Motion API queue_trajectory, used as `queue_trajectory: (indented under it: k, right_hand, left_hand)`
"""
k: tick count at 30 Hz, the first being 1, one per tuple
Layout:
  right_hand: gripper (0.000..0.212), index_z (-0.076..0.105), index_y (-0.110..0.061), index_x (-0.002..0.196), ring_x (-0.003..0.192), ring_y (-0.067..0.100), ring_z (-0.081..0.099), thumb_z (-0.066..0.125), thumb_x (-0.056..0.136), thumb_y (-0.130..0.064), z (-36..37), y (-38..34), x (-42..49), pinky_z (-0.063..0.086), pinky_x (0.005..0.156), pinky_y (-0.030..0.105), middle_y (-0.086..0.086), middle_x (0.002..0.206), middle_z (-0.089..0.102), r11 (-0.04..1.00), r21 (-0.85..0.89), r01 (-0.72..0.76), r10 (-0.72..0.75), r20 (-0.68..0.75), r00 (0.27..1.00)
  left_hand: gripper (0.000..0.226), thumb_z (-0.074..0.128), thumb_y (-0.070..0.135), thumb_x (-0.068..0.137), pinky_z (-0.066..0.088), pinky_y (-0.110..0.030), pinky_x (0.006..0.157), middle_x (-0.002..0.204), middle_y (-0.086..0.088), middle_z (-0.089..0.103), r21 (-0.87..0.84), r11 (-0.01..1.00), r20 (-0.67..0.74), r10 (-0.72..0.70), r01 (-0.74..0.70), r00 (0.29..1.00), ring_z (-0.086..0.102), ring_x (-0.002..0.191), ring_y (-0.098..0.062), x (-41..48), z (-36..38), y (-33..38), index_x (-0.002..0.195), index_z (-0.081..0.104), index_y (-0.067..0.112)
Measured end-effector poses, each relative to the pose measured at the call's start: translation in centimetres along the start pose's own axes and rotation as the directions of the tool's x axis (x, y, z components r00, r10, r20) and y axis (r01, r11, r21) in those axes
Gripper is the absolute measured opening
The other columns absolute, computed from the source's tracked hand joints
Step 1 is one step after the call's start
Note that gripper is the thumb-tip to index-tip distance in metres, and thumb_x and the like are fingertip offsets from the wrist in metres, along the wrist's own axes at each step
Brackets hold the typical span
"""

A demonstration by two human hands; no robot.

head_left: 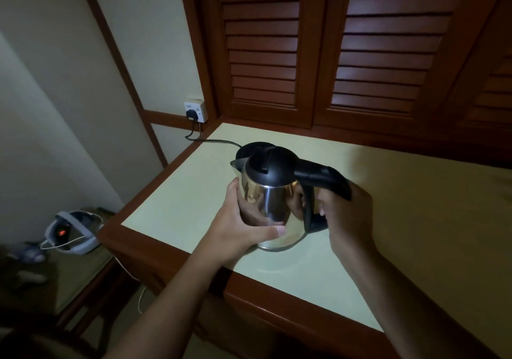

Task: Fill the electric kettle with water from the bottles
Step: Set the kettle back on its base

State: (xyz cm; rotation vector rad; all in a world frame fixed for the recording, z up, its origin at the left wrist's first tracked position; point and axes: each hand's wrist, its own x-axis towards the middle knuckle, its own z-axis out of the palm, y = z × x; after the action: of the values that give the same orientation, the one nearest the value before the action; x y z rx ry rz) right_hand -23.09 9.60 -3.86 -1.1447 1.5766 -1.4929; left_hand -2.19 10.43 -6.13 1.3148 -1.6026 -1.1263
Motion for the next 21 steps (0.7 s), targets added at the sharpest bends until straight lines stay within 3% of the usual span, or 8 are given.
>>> queue_trajectory:
  k: [4, 8, 11, 14, 17, 19, 21]
  right_hand:
    - [0.026, 0.063, -0.026, 0.057, 0.046, 0.004, 0.051, 0.064, 0.073, -0.006, -0.3, -0.7, 0.5, 0.042, 0.046, 0.020, -0.012, 0.049, 0.057, 0.994, 0.111, 0.001, -0.007, 0.046, 0.999]
    - [0.017, 0.067, -0.008, 0.076, 0.046, 0.005, 0.057, 0.062, 0.081, 0.008, -0.3, -1.9, 1.1, 0.048, 0.044, 0.024, -0.010, 0.050, 0.059, 0.971, 0.239, -0.005, -0.021, 0.107, 0.994]
    - [0.029, 0.064, -0.006, 0.077, 0.035, 0.002, 0.049, 0.054, 0.083, 0.020, 0.6, -2.8, 2.2, 0.039, 0.037, 0.014, -0.011, 0.041, 0.053, 0.937, 0.349, -0.010, -0.039, 0.135, 0.990]
    - [0.031, 0.061, -0.007, 0.075, 0.039, 0.000, 0.052, 0.051, 0.084, 0.022, 1.8, -3.2, 3.9, 0.041, 0.040, 0.015, -0.012, 0.044, 0.054, 0.933, 0.358, 0.034, -0.095, 0.153, 0.984]
    - [0.036, 0.059, -0.023, 0.065, 0.048, 0.001, 0.055, 0.056, 0.080, 0.010, 3.4, -3.2, 6.0, 0.044, 0.050, 0.017, -0.014, 0.049, 0.056, 0.951, 0.295, 0.093, -0.142, 0.150, 0.978]
    - [0.032, 0.059, -0.032, 0.058, 0.056, 0.010, 0.056, 0.057, 0.070, -0.002, 4.8, -2.9, 7.7, 0.045, 0.057, 0.025, -0.013, 0.052, 0.056, 0.969, 0.234, 0.080, -0.108, 0.111, 0.988]
    - [0.022, 0.061, -0.027, 0.058, 0.061, 0.021, 0.055, 0.056, 0.064, -0.007, 6.5, -2.6, 9.5, 0.044, 0.065, 0.033, -0.008, 0.054, 0.056, 0.978, 0.204, 0.029, -0.039, 0.045, 0.998]
  left_hand:
    - [0.108, 0.101, 0.030, 0.067, 0.061, -0.024, 0.089, 0.131, 0.020, 0.060, -0.013, 1.000, -0.035, 0.005, -0.005, 0.999, 0.064, 0.119, 0.002, 0.1, 0.4, 0.3, 0.150, 0.032, 0.042]
    - [0.109, 0.100, 0.037, 0.067, 0.061, -0.026, 0.096, 0.134, 0.023, 0.058, 0.021, 0.999, -0.071, 0.032, -0.031, 0.997, 0.062, 0.123, -0.003, 0.8, -0.1, 1.1, 0.151, 0.031, 0.044]
    - [0.110, 0.101, 0.041, 0.064, 0.060, -0.031, 0.099, 0.135, 0.022, 0.059, 0.023, 0.999, -0.087, 0.047, -0.045, 0.995, 0.062, 0.126, -0.007, 2.0, -1.0, 1.8, 0.150, 0.032, 0.045]
    - [0.112, 0.101, 0.047, 0.061, 0.059, -0.038, 0.104, 0.138, 0.019, 0.058, 0.054, 0.998, -0.097, 0.049, -0.044, 0.994, 0.060, 0.129, -0.011, 3.9, -2.4, 2.3, 0.150, 0.032, 0.047]
    - [0.113, 0.100, 0.048, 0.061, 0.059, -0.039, 0.105, 0.138, 0.018, 0.058, 0.078, 0.995, -0.089, 0.063, -0.056, 0.994, 0.060, 0.128, -0.012, 6.3, -4.0, 2.5, 0.150, 0.032, 0.045]
    - [0.114, 0.100, 0.049, 0.060, 0.058, -0.038, 0.105, 0.139, 0.018, 0.058, 0.092, 0.994, -0.074, 0.070, -0.063, 0.995, 0.060, 0.128, -0.013, 7.9, -5.1, 2.5, 0.151, 0.032, 0.045]
    - [0.109, 0.100, 0.045, 0.063, 0.060, -0.029, 0.098, 0.135, 0.020, 0.061, 0.083, 0.993, -0.051, 0.082, -0.078, 0.995, 0.063, 0.124, -0.010, 9.6, -6.2, 2.3, 0.150, 0.034, 0.044]
